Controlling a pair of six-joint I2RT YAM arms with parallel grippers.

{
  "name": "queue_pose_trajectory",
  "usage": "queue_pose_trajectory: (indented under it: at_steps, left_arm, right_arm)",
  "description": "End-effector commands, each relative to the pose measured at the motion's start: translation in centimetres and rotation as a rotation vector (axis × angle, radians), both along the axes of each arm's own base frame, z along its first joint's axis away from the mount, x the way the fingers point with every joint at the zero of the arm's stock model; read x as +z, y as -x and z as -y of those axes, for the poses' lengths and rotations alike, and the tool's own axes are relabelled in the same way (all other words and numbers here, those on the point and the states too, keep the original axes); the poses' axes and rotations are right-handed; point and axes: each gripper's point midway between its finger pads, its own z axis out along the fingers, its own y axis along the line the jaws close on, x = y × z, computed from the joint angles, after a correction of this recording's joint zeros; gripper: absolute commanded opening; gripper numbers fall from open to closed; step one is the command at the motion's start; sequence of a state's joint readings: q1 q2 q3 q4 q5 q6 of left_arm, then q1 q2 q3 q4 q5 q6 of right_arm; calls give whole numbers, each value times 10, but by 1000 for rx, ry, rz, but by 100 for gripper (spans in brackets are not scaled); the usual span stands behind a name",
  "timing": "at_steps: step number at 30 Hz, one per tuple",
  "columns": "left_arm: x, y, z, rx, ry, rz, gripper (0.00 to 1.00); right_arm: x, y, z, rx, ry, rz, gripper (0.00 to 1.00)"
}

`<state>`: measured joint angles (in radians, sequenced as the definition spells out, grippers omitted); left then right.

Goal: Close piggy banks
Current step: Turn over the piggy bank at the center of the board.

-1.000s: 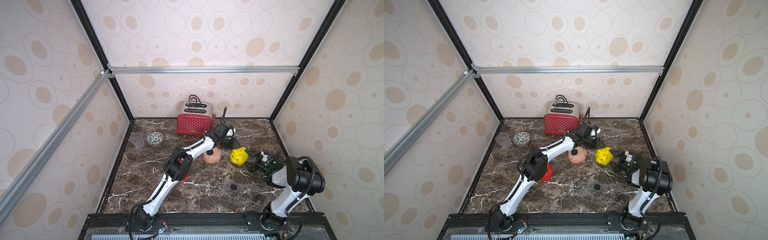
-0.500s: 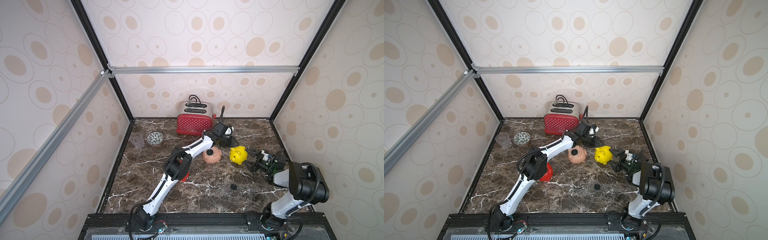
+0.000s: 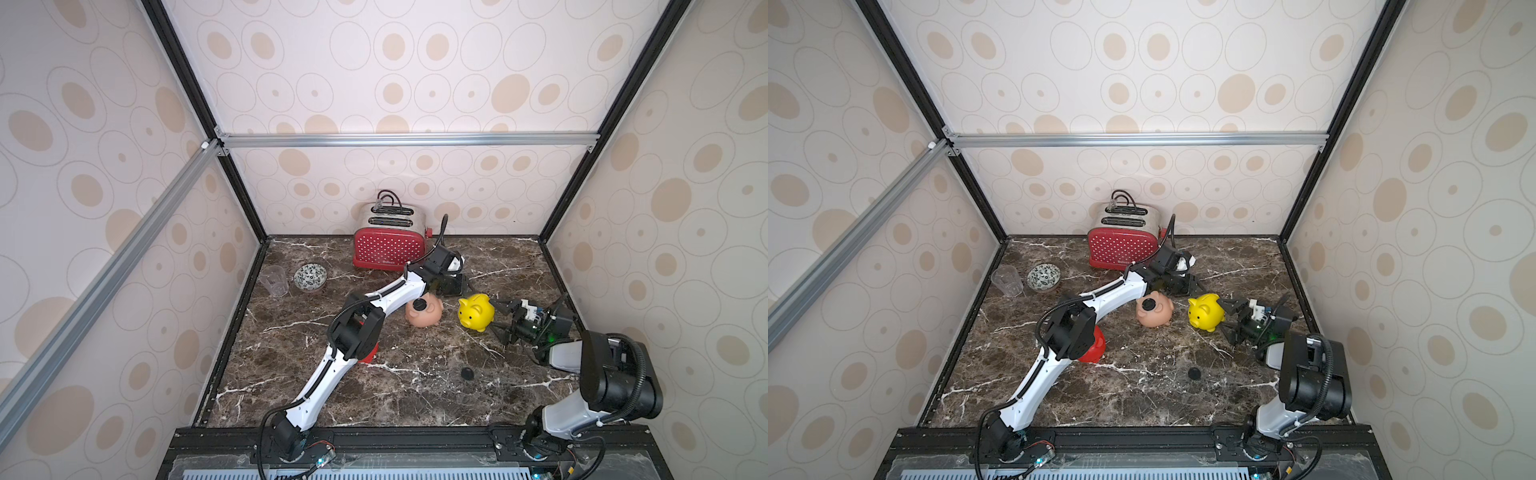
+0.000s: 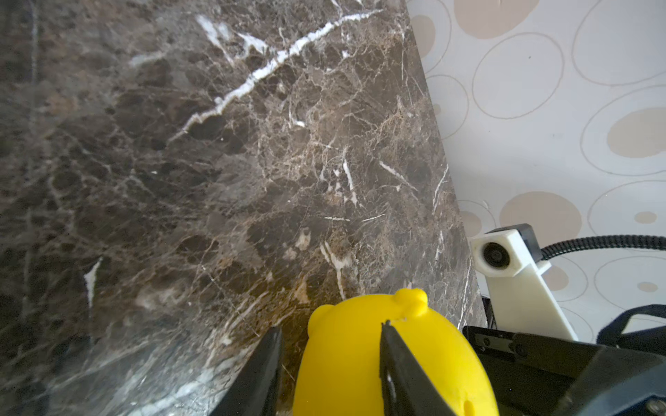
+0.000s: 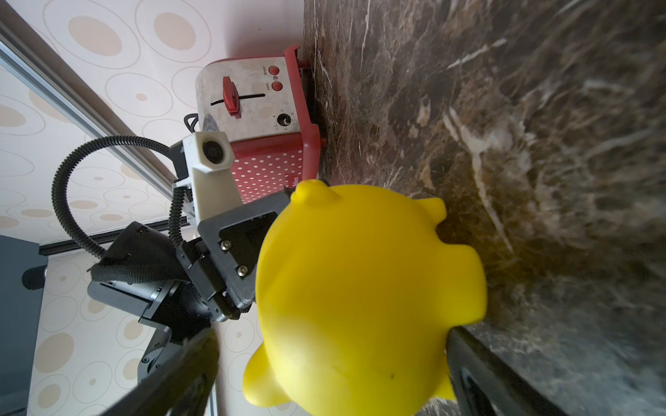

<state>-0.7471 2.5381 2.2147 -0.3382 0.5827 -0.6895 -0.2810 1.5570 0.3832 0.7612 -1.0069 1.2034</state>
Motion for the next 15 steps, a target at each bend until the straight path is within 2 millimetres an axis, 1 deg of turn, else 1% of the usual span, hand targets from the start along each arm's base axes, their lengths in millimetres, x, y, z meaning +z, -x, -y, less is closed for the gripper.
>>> queue_pose_trajectory:
  at_steps: [1,15]
  left_arm:
    - [-23,15,0,-43,-52,-49,44]
    - [-28,14,1,-39,-56,-55,45]
  right_arm:
    - [26,-6,-2,28,21,95,100]
    - [47,-8,-3,33,8,129,100]
